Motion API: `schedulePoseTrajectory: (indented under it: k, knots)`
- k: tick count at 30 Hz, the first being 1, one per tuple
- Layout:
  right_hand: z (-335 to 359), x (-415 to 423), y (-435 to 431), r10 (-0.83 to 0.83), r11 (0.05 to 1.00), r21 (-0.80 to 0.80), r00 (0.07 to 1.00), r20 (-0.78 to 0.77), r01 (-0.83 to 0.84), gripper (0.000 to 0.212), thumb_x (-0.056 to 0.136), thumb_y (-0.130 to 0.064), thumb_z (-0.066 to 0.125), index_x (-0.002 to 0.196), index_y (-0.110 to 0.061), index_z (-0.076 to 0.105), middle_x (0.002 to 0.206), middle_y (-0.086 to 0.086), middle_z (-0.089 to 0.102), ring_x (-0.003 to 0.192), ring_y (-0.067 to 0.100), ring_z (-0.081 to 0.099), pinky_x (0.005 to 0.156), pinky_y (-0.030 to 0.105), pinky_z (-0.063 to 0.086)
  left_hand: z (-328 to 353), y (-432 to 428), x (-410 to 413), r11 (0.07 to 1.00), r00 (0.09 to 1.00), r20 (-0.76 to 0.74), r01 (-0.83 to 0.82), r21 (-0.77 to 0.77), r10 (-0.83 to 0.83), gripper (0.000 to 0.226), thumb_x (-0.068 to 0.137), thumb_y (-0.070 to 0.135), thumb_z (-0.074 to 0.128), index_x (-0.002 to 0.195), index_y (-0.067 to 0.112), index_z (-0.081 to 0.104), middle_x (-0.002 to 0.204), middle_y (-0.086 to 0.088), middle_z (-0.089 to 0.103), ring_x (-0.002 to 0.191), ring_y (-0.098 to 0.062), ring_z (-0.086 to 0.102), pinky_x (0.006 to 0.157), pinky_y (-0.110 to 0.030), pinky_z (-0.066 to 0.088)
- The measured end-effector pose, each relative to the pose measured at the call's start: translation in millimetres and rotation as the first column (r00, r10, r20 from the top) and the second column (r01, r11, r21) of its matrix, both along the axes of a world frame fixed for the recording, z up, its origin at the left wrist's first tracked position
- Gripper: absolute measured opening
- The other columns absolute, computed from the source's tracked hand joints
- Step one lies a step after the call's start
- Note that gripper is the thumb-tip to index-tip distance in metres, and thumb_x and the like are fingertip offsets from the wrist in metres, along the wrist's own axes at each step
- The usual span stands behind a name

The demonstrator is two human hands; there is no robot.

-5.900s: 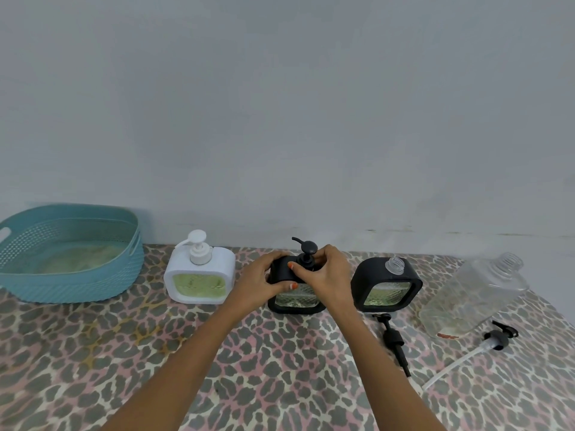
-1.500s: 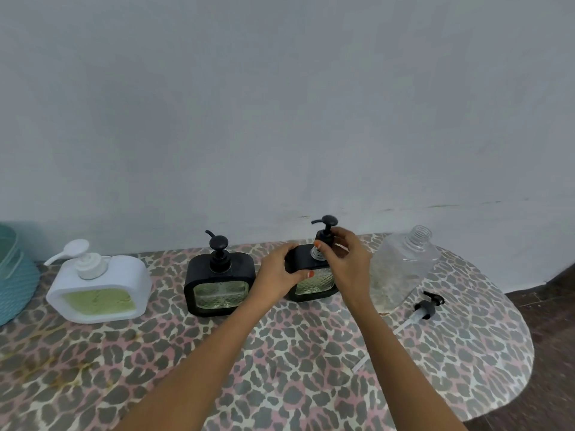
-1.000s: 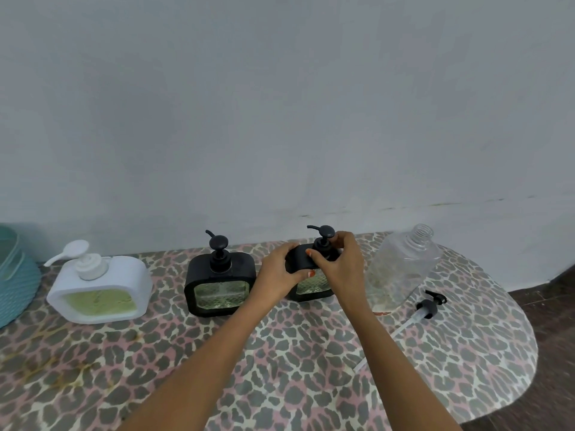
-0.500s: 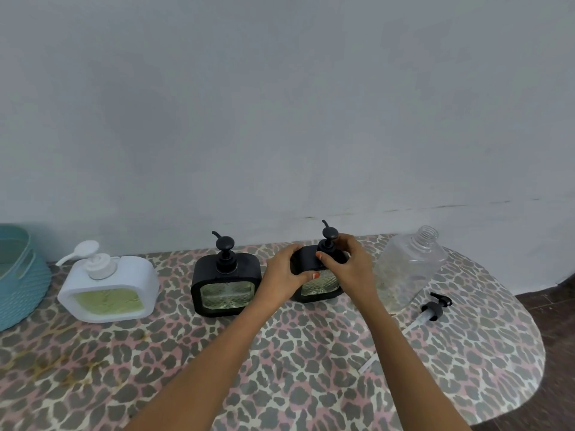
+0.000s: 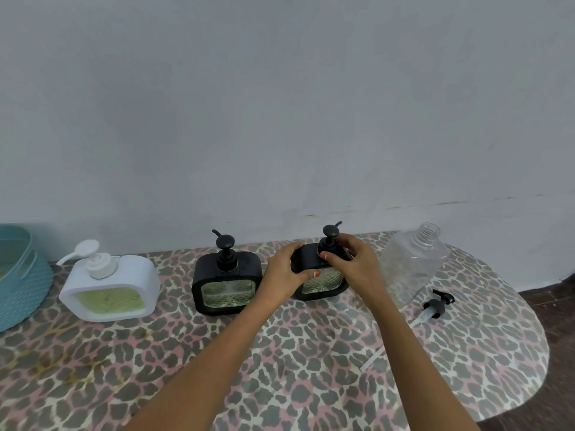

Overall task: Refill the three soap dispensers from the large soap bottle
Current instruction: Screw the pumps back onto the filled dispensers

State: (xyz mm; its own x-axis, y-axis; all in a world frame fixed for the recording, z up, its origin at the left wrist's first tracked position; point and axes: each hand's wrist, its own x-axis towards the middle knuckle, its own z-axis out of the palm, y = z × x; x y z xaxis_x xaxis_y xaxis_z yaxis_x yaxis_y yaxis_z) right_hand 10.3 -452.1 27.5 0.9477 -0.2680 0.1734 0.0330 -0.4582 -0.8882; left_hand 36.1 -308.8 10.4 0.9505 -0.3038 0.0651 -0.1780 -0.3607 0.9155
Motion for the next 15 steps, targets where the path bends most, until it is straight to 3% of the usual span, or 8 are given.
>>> schedulePoseTrajectory:
  k: [6, 12, 15]
  knots:
    - [-0.9, 4.8, 11.3, -0.081, 0.997, 0.001, 0.997, 0.015, 0.081, 0.045, 0.076, -0.016, 0.074, 0.114, -0.007, 0.051, 0.103, -0.001, 0.052, 0.092, 0.011, 0.049, 0.065, 0.002, 0.038, -2.6, 0.4, 1.7, 1.0, 1.0, -0.003, -0.001, 0.009, 0.001, 0.058, 0.077, 0.018, 0.071, 0.128, 0.01, 0.045, 0.131, -0.007, 0.051, 0.122, -0.019, 0.046, 0.091, -0.018, 0.033]
    - [7.3, -2.6, 2.6, 0.049, 0.998, -0.046, 0.999, -0.021, -0.05, 0.032, 0.083, -0.006, 0.063, 0.115, -0.006, 0.06, 0.095, -0.002, 0.056, 0.089, 0.01, 0.051, 0.065, -0.005, 0.037, -2.0, 0.5, 2.3, 1.0, 1.0, -0.007, 0.009, -0.019, -0.01, 0.052, 0.076, 0.016, 0.072, 0.123, 0.01, 0.049, 0.125, -0.006, 0.055, 0.118, -0.015, 0.048, 0.088, -0.018, 0.034]
    - [4.3, 0.6, 3.1, -0.023, 0.999, -0.036, 1.0, -0.018, 0.022, 0.037, 0.079, -0.012, 0.07, 0.114, -0.006, 0.058, 0.098, -0.002, 0.056, 0.091, 0.01, 0.051, 0.064, -0.005, 0.037, -1.5, 0.3, 1.0, 1.0, 1.0, -0.01, 0.013, -0.026, -0.014, 0.052, 0.077, 0.015, 0.072, 0.123, 0.011, 0.049, 0.124, -0.005, 0.055, 0.11, -0.008, 0.046, 0.087, -0.018, 0.033]
